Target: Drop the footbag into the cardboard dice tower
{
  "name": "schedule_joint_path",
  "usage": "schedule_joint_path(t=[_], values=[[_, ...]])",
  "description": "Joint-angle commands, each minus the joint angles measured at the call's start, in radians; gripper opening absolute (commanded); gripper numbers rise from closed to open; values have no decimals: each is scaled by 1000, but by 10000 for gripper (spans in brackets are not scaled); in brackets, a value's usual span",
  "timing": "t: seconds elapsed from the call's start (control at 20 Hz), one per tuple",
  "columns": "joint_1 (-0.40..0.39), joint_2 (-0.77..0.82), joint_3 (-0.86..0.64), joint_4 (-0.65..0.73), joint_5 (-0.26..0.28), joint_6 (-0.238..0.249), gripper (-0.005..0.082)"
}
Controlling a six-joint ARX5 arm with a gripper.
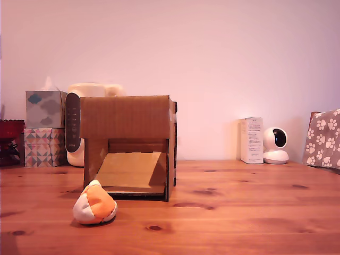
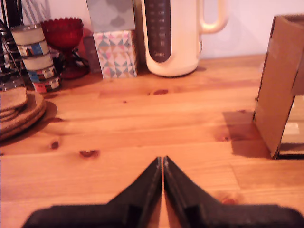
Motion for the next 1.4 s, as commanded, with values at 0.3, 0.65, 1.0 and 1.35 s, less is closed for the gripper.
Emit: schedule_joint_path(t=[0.3, 0.65, 1.0, 1.35], values=[[-2, -8, -9, 85, 113, -81, -20], [-17, 87, 124, 43, 267, -167, -20], [-169, 388, 262, 43, 337, -137, -20], [-383, 667, 276, 121, 316, -87, -20]])
